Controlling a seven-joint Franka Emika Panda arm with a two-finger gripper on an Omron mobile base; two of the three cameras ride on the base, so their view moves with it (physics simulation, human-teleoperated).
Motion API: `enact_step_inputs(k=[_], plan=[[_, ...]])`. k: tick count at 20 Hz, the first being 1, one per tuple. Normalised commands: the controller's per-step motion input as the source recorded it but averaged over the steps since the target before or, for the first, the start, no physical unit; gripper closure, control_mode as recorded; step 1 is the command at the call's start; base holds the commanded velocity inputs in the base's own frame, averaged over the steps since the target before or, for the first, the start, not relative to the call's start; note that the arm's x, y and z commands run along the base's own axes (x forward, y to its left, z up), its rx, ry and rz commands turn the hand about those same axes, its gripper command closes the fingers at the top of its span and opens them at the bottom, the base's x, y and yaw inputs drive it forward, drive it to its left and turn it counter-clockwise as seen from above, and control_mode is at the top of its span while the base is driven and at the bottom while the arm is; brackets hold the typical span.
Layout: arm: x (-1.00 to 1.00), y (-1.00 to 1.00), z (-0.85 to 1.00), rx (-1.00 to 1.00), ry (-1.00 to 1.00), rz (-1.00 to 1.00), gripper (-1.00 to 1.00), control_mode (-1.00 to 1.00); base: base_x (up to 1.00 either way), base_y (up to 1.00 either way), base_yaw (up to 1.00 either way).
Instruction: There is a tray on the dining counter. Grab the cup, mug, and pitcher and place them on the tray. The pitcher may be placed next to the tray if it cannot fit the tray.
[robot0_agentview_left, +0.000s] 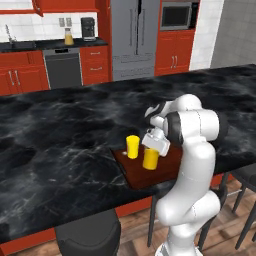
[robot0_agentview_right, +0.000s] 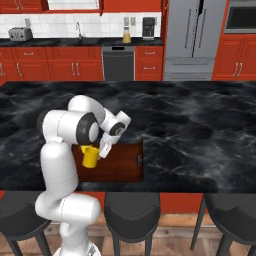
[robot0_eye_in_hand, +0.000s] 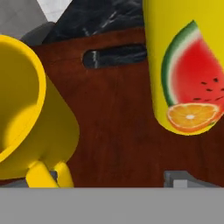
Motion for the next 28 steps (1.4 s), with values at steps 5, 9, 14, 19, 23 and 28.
enact_step_inputs(k=[5, 9, 14, 19, 23, 28], plan=[[-0.51, 0.13, 0.08, 0.00, -0.13, 0.00, -1.00, -1.00, 0.00, 0.00, 0.00], [-0.28, 0.04, 0.31, -0.02, -0.19, -0.01, -1.00, -1.00, 0.00, 0.00, 0.00], [-0.05, 0.07, 0.29, -0.06, -0.16, -0.10, -1.00, -1.00, 0.00, 0.00, 0.00], [0.00, 0.01, 0.19, -0.09, -0.09, -0.17, -1.00, -1.00, 0.00, 0.00, 0.00], [-0.09, -0.07, 0.36, -0.11, -0.09, -0.07, -1.00, -1.00, 0.00, 0.00, 0.00], [-0.31, -0.20, 0.49, -0.11, -0.07, 0.00, -1.00, -1.00, 0.00, 0.00, 0.00]])
